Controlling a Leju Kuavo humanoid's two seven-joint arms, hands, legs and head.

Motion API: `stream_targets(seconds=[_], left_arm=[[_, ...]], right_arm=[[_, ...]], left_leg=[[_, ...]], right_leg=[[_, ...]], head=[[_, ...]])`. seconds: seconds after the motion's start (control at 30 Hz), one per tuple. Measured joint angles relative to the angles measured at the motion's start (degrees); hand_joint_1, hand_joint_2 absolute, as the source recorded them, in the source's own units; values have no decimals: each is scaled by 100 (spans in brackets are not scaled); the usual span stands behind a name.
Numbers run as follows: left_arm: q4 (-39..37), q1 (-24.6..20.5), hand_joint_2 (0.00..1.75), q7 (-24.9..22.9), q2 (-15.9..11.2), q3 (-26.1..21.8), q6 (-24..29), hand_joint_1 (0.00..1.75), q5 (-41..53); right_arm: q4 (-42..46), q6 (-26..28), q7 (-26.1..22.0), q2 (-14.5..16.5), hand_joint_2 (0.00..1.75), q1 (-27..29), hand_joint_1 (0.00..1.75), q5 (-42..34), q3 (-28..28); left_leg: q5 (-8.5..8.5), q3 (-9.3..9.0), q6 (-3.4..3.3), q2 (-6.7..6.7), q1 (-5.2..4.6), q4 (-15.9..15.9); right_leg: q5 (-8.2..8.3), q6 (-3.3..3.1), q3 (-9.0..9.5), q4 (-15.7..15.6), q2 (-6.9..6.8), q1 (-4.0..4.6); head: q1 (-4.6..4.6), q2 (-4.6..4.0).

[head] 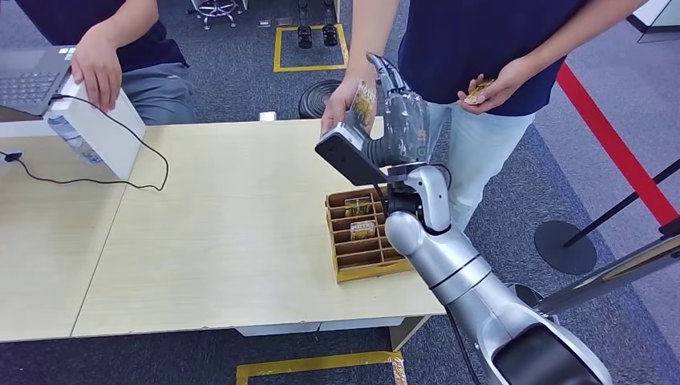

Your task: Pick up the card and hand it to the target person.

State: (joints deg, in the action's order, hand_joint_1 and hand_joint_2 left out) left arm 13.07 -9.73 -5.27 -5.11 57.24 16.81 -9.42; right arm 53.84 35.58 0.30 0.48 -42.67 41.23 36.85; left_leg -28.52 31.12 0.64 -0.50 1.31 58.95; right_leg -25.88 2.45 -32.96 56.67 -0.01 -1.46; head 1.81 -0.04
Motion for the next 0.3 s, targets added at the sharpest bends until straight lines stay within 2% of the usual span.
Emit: stream_targets(seconds=[0.3], left_arm=[[0,1,0,-21,2,1,-36,0,0]], right_arm=[[-79,-19,25,-5,175,3,0,-104,-6]], left_leg=[[0,-1,0,0,0,0]], right_leg=[[0,0,0,0,0,0]], head=[[1,0]])
